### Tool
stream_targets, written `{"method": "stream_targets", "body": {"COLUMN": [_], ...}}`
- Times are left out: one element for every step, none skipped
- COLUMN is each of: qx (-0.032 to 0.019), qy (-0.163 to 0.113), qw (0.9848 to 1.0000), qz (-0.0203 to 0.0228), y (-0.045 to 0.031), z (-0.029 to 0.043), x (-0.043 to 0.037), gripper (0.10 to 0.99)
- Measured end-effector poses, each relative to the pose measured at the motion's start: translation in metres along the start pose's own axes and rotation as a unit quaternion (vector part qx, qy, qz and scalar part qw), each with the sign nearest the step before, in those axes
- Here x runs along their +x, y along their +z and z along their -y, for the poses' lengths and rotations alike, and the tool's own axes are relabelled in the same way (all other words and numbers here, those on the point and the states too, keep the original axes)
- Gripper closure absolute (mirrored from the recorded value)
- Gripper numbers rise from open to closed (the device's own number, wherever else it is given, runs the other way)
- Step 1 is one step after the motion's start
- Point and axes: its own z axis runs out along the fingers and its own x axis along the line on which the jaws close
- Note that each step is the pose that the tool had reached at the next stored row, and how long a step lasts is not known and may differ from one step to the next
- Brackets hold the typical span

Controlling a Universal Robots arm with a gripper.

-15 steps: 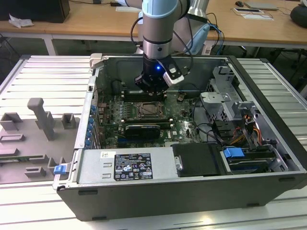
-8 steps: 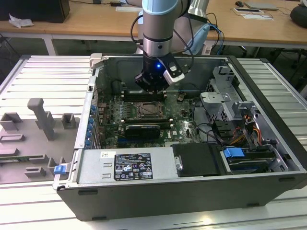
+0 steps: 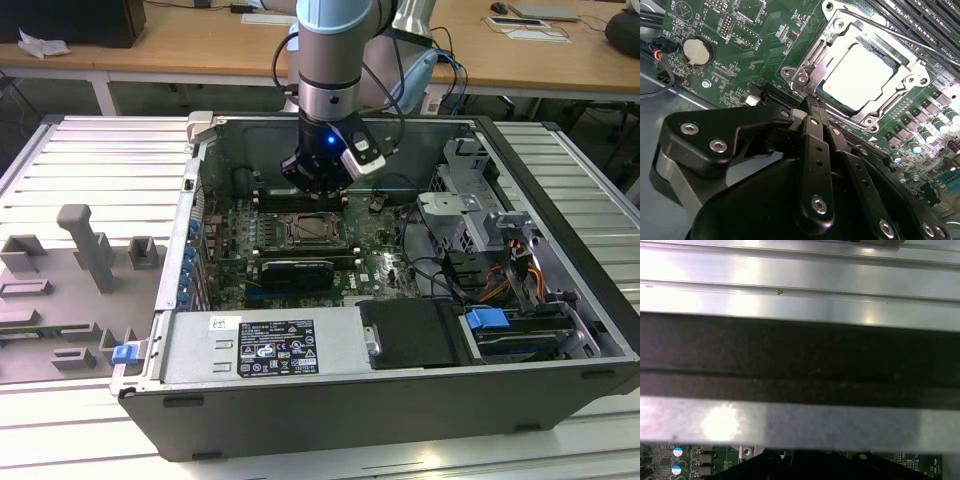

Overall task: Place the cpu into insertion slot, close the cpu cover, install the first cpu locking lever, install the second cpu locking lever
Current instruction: 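Install the second cpu locking lever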

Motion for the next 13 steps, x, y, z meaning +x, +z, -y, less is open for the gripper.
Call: {"method": "stream_targets", "body": {"qx": [0.0000, 0.0000, 0.0000, 0.0001, 0.0001, 0.0000, 0.0000, 0.0000, 0.0000, 0.0000, 0.0001, 0.0000, -0.0001], "qy": [0.000, 0.000, 0.000, 0.000, 0.000, 0.000, 0.000, 0.000, 0.000, 0.000, 0.000, 0.000, 0.000], "qw": [1.0000, 1.0000, 1.0000, 1.0000, 1.0000, 1.0000, 1.0000, 1.0000, 1.0000, 1.0000, 1.0000, 1.0000, 1.0000], "qz": [0.0000, 0.0000, 0.0000, -0.0001, 0.0000, 0.0000, 0.0000, 0.0000, 0.0000, 0.0000, -0.0001, -0.0001, 0.0000], "y": [0.0000, 0.0000, 0.0000, -0.0001, -0.0001, -0.0001, -0.0001, -0.0002, -0.0002, -0.0002, -0.0005, -0.0016, -0.0042], "z": [0.0001, 0.0003, 0.0005, 0.0008, 0.0010, 0.0014, 0.0015, 0.0025, 0.0035, 0.0041, 0.0042, 0.0042, 0.0041], "x": [0.0000, 0.0000, 0.0000, 0.0000, 0.0000, 0.0001, 0.0001, 0.0001, 0.0002, 0.0002, 0.0002, 0.0002, 0.0000], "gripper": [0.976, 0.976, 0.976, 0.976, 0.976, 0.976, 0.976, 0.976, 0.976, 0.976, 0.976, 0.976, 0.976]}}
